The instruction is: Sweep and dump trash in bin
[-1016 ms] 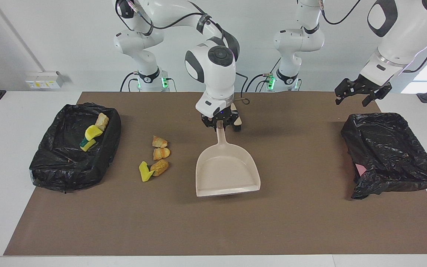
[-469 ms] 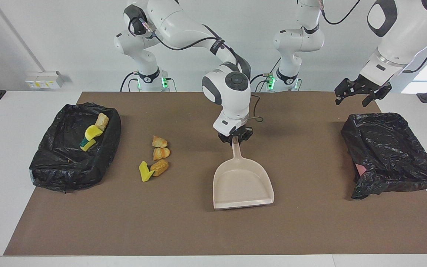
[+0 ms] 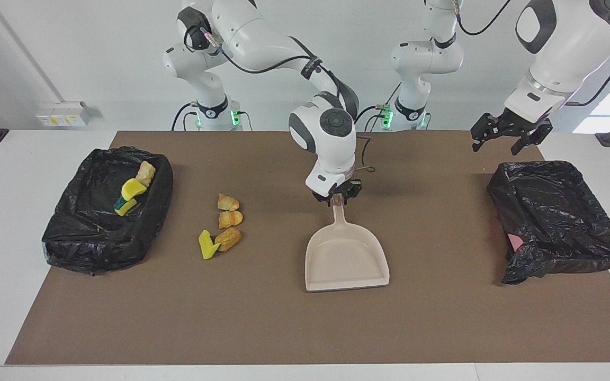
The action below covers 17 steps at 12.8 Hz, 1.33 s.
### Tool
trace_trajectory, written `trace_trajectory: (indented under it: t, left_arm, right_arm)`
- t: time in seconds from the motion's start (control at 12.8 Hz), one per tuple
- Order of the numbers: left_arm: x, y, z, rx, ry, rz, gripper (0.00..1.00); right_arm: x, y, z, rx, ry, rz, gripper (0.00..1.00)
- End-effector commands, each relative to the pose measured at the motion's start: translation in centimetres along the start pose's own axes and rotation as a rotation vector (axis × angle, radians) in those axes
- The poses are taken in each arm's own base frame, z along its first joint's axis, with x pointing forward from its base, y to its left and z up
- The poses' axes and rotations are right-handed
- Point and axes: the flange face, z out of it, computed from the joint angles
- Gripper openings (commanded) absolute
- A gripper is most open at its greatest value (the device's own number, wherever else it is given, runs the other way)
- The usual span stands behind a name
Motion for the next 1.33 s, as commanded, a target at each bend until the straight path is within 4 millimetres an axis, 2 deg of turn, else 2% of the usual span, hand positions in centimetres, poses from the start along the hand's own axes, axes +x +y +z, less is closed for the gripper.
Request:
trace_trajectory:
  t: [0.0, 0.08, 0.16, 0.23, 0.31, 0.47, 0.55, 0.7, 0.94, 1.09, 1.25]
  left_arm:
    - [-0.4, 0.6, 0.2, -0.006, 0.036, 0.006, 1.00]
    - [0.0, 1.5, 0.7, -0.005, 0.043, 0.020, 1.00]
    - [0.6, 2.5, 1.0, -0.003, 0.061, 0.018, 1.00]
    - [1.1, 3.4, 1.2, -0.003, 0.074, 0.004, 1.00]
    - [1.5, 4.6, 1.9, -0.003, 0.065, 0.020, 1.00]
    - [2.3, 5.5, 2.7, -0.004, 0.075, 0.007, 1.00]
    - [3.2, 7.7, 3.8, -0.005, 0.084, 0.000, 1.00]
    - [4.7, 11.2, 5.8, -0.009, 0.103, -0.027, 1.00]
    - [7.1, 17.9, 10.5, -0.011, 0.131, -0.112, 1.00]
    - [8.0, 22.6, 14.6, -0.004, 0.145, -0.137, 1.00]
    - [7.9, 26.2, 17.5, -0.001, 0.152, -0.148, 1.00]
  right_arm:
    - [-0.7, -0.1, -0.6, 0.011, 0.004, -0.028, 0.63]
    - [-1.3, 0.1, -1.8, -0.001, -0.014, -0.031, 0.69]
    - [-2.1, 0.2, -3.1, -0.014, -0.034, -0.040, 0.89]
    - [-3.3, 0.3, -4.2, -0.025, -0.048, -0.055, 1.00]
    - [-5.0, 0.2, -4.9, -0.035, -0.058, -0.074, 1.00]
    - [-8.4, 1.7, -7.9, -0.028, -0.051, -0.083, 1.00]
    - [-10.8, 2.6, -8.6, -0.035, -0.058, -0.088, 1.00]
    - [-16.2, 1.8, -7.7, -0.056, -0.082, -0.147, 1.00]
    - [-21.9, 0.7, -6.6, -0.052, -0.094, -0.200, 1.00]
    - [-24.8, 0.6, -4.8, -0.044, -0.085, -0.230, 1.00]
    - [-26.2, -0.5, -2.1, -0.050, -0.091, -0.212, 1.00]
